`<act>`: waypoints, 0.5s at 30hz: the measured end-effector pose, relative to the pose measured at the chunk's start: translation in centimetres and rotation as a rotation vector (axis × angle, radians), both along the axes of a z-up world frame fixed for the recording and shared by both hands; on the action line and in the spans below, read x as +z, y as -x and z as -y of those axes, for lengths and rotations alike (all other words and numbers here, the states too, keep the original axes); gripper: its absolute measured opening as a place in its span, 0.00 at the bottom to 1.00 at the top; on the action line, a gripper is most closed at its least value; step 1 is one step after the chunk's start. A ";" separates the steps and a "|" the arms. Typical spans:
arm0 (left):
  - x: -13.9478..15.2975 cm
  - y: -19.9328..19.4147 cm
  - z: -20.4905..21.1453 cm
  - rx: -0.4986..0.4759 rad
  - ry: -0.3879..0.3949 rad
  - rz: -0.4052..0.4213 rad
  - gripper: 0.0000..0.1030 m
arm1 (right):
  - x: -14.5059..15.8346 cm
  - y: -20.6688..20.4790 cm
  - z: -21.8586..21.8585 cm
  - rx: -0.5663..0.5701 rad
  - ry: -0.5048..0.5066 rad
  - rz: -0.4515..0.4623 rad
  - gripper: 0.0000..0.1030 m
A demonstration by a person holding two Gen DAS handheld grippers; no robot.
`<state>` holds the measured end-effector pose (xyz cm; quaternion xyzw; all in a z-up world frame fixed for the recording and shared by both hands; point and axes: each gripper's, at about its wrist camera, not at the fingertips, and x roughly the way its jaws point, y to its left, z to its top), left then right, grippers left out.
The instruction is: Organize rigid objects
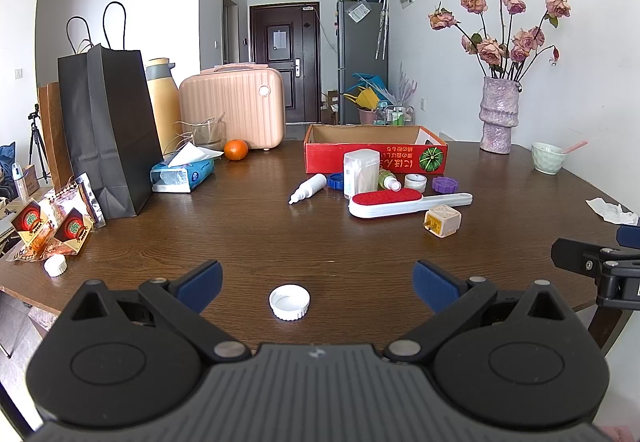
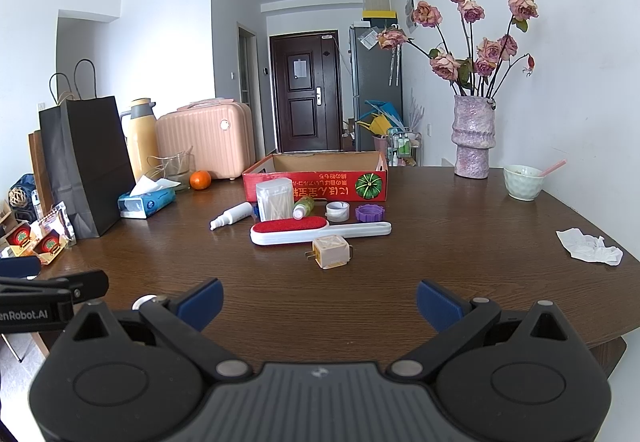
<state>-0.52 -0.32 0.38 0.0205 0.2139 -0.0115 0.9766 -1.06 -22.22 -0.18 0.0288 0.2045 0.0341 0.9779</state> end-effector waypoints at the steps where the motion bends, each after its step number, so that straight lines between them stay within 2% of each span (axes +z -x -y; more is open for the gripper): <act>1: 0.0 0.0 0.0 0.000 0.000 0.000 1.00 | 0.0 0.0 0.0 0.000 0.000 0.000 1.00; 15: -0.5 -0.8 -0.6 0.004 0.014 -0.018 1.00 | -0.5 -0.3 -0.3 -0.003 0.005 -0.003 1.00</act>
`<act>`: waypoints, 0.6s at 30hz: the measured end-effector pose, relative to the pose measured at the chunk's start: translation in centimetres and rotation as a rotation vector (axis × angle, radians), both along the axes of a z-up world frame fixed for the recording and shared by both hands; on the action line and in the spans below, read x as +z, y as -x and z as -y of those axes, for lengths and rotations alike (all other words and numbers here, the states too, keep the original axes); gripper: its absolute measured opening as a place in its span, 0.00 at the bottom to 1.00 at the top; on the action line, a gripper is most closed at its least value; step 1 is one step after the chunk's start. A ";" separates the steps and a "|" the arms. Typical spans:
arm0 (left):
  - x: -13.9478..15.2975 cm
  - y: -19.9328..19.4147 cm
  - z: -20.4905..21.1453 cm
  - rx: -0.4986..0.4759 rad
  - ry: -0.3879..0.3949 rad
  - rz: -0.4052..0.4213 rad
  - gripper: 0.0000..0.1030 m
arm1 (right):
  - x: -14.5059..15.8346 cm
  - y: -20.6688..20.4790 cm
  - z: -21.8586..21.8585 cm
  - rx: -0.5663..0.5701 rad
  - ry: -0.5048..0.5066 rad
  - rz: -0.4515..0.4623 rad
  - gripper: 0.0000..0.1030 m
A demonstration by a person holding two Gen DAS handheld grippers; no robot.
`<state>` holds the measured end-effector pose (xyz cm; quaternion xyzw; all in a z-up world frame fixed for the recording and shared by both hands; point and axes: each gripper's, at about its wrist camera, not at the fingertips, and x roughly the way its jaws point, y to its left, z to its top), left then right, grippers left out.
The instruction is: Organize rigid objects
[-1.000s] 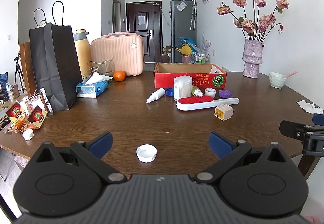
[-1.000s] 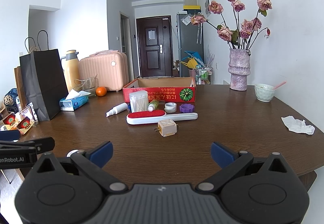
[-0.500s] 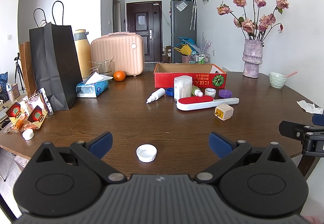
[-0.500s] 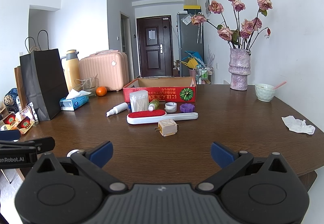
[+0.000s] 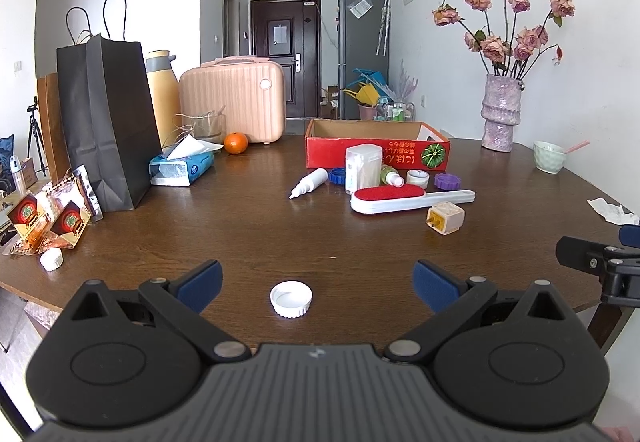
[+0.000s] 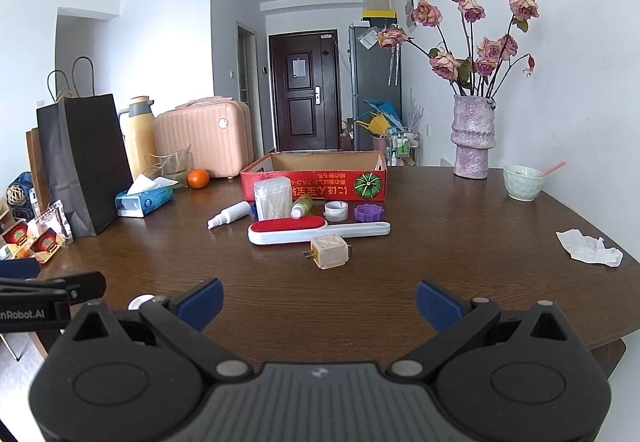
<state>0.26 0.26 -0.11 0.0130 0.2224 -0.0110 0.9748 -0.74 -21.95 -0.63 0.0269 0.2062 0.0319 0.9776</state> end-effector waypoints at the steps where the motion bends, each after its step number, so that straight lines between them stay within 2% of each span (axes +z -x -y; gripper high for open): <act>1: -0.1 -0.2 -0.1 0.002 0.002 -0.004 1.00 | 0.0 -0.2 0.0 0.000 0.002 -0.003 1.00; 12: -1.1 -2.0 -1.0 0.007 0.015 -0.043 1.00 | -0.3 -1.7 0.0 -0.012 0.009 -0.021 1.00; 18: -2.0 -3.2 -1.6 0.010 0.026 -0.078 0.96 | -0.6 -2.5 -0.1 -0.011 0.017 -0.038 1.00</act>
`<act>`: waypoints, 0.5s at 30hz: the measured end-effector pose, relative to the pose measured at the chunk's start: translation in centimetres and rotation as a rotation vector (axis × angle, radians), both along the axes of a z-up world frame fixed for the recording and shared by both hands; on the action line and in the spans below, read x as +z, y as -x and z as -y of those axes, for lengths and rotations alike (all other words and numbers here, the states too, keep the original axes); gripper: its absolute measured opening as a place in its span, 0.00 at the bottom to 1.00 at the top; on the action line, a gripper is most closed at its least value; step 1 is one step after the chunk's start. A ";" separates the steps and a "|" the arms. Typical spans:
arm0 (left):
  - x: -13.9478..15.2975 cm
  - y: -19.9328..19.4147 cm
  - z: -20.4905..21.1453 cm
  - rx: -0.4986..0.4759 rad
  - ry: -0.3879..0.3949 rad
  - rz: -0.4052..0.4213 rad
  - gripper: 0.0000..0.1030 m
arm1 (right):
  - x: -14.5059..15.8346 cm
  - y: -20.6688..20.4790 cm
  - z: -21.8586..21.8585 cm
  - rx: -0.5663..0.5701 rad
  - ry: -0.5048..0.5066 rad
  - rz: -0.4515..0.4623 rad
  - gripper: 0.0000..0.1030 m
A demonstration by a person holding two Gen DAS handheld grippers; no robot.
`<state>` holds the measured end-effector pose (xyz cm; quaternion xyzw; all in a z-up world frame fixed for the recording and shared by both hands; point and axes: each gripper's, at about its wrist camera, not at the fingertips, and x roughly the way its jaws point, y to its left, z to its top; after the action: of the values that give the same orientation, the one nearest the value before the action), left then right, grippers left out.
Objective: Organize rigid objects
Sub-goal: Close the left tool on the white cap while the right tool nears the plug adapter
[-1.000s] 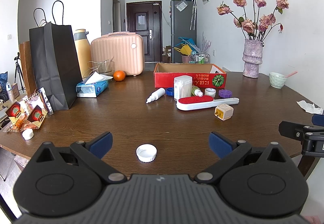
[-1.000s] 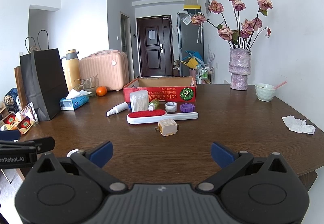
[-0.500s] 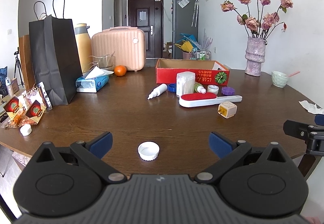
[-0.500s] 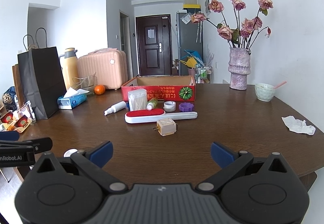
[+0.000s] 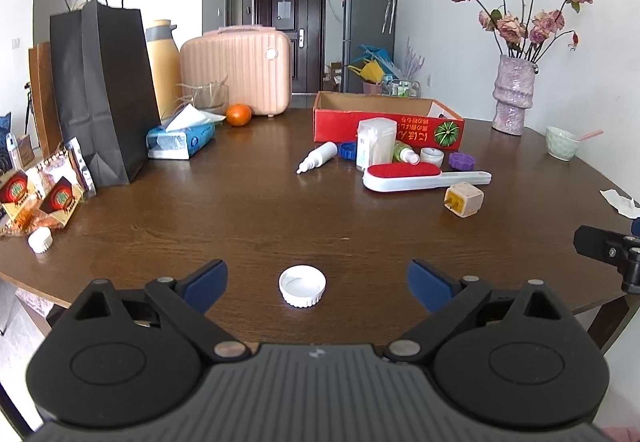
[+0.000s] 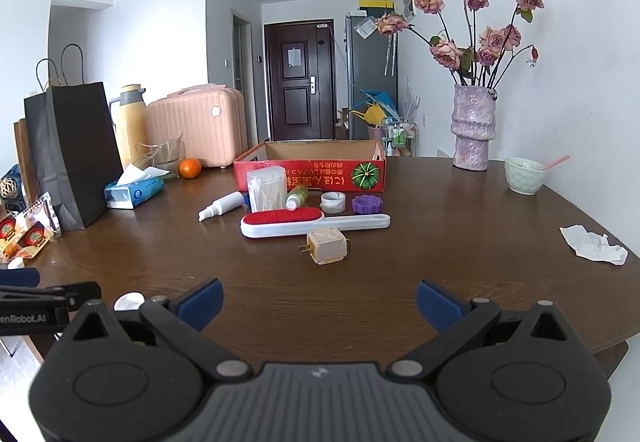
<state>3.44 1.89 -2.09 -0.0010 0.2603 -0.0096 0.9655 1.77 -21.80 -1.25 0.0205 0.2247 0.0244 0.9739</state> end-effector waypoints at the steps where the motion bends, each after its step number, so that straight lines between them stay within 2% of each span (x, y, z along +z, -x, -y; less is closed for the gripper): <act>1: -0.2 -0.1 -0.1 0.002 0.003 -0.004 0.97 | -0.1 -0.2 0.0 -0.001 0.001 -0.004 1.00; 15: -2.4 -3.4 -0.6 -0.012 0.014 -0.101 0.97 | -1.4 -2.9 -0.8 0.002 0.017 -0.075 1.00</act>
<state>6.84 2.48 -4.50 -0.0068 0.3087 -0.0173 0.9510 4.63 -20.98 -2.70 0.0129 0.2612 0.0228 0.9649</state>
